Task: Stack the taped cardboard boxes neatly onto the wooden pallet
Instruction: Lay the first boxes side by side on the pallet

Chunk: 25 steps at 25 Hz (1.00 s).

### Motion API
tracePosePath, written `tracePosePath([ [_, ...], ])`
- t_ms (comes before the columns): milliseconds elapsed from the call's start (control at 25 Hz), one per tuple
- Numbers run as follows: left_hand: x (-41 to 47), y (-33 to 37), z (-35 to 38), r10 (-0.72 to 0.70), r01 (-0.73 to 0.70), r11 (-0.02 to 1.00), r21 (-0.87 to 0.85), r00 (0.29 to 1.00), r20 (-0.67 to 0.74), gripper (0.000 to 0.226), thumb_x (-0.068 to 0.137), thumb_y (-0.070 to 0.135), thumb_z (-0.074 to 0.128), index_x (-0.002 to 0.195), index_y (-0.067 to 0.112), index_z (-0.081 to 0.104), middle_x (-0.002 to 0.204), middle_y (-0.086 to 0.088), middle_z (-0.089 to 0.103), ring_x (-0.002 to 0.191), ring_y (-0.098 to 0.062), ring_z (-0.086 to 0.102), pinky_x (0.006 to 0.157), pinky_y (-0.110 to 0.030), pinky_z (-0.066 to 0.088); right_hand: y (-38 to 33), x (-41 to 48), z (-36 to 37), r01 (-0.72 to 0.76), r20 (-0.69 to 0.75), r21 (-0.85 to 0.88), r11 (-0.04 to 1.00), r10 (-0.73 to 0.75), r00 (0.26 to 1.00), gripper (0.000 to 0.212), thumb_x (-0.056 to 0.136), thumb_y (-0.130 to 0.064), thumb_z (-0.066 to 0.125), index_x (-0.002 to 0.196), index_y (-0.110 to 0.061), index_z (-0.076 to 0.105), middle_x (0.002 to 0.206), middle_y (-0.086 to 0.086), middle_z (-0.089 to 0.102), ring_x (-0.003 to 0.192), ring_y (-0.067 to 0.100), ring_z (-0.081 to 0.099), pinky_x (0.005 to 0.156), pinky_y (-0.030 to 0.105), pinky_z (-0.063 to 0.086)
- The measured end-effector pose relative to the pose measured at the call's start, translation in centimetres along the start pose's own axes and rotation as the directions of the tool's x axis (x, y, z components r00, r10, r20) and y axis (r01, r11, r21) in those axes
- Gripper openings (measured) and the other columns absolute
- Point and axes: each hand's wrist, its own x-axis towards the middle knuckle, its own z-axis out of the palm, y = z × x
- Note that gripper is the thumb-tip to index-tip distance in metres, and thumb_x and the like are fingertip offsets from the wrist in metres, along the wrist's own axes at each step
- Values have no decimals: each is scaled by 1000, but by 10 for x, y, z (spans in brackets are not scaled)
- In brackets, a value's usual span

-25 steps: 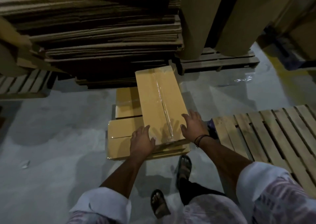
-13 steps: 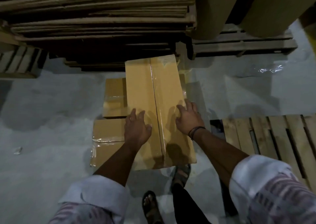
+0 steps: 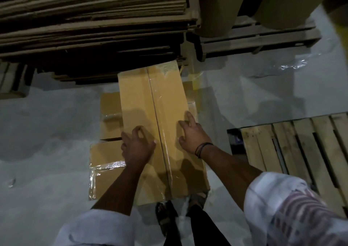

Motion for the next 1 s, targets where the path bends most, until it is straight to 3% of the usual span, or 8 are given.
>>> tracePosePath([
  [200, 2, -5, -3, 42, -42, 999, -3, 999, 4, 88, 70, 63, 83, 141, 43, 36, 153, -14, 21, 130, -53, 39, 105, -59, 42, -7, -8, 7, -28, 14, -52, 998, 29, 999, 68, 90, -44, 62, 149, -31, 32, 166, -5, -10, 138, 43, 31, 108, 51, 40],
  [320, -9, -2, -10, 87, -89, 995, 51, 995, 44, 93, 67, 66, 84, 144, 40, 37, 155, -16, 20, 130, -52, 40, 104, -57, 44, -13, -26, 12, -132, -6, 53, 990, 132, 991, 75, 83, -54, 67, 149, -36, 35, 166, -8, -4, 141, 44, 26, 110, 54, 37],
  [560, -53, 12, -22, 339, -351, 910, 221, 936, 91, 105, 61, 78, 78, 148, 38, 36, 158, -19, 15, 136, -50, 32, 109, -59, 34, -8, -98, 26, -276, -66, 197, 941, 294, 954, 88, 73, -72, 68, 148, -39, 36, 166, -10, -1, 139, 40, 31, 109, 50, 39],
  [720, -93, 49, -14, 504, -545, 777, 315, 839, 208, 117, 51, 89, 73, 150, 41, 33, 159, -15, 12, 135, -44, 28, 110, -55, 31, 5, -162, 30, -466, -159, 236, 853, 507, 847, 103, 60, -95, 54, 144, -37, 38, 164, -4, 10, 135, 43, 36, 109, 53, 37],
  [1000, -191, 124, 45, 658, -792, 544, 276, 607, 444, 125, 49, 89, 74, 154, 38, 30, 156, -18, 20, 138, -45, 27, 112, -52, 30, 57, -300, 28, -686, -210, 383, 619, 781, 588, 100, 63, -96, 50, 142, -35, 42, 161, 0, 18, 131, 41, 40, 107, 51, 36],
])
